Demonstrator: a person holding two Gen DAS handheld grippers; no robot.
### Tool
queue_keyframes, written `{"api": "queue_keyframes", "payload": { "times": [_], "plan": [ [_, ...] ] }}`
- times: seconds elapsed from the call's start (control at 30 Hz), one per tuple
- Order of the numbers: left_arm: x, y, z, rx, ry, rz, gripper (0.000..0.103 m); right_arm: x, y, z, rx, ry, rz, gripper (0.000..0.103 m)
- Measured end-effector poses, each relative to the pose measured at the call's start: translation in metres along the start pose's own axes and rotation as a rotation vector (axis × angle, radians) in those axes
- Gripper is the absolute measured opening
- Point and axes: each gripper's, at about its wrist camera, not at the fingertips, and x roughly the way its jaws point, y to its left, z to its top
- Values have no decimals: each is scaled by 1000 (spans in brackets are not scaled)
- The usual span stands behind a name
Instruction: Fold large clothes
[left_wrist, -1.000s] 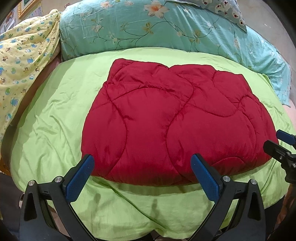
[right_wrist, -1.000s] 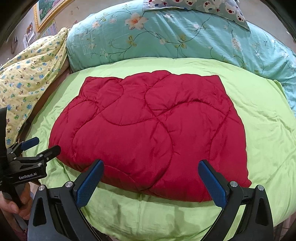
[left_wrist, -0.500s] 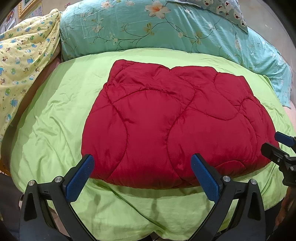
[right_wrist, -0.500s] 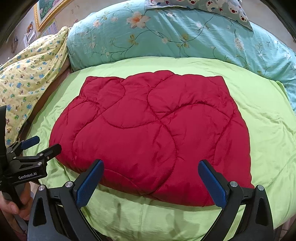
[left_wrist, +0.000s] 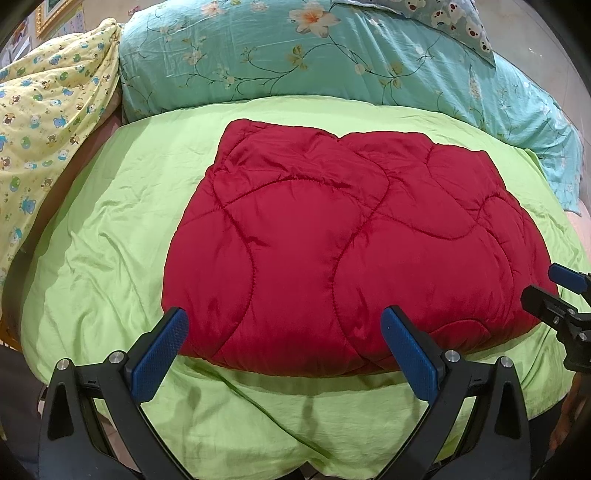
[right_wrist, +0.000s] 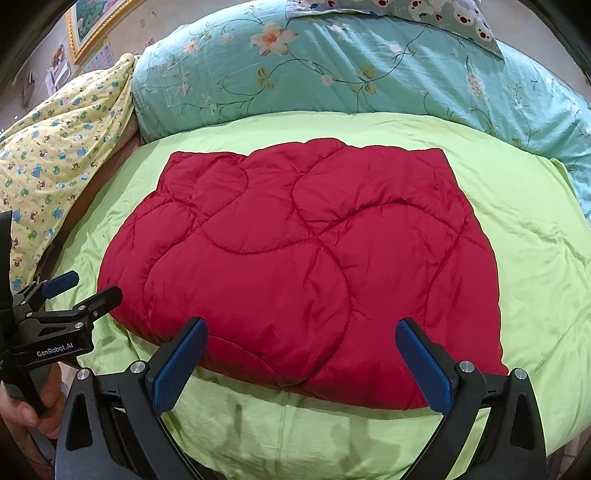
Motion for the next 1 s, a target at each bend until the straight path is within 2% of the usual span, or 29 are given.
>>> {"api": "queue_keyframes", "payload": {
  "times": [1.0],
  "plan": [
    [-2,-3,2,9,-19,13,103,1,2,-2,5,0,2,102]
  ]
}}
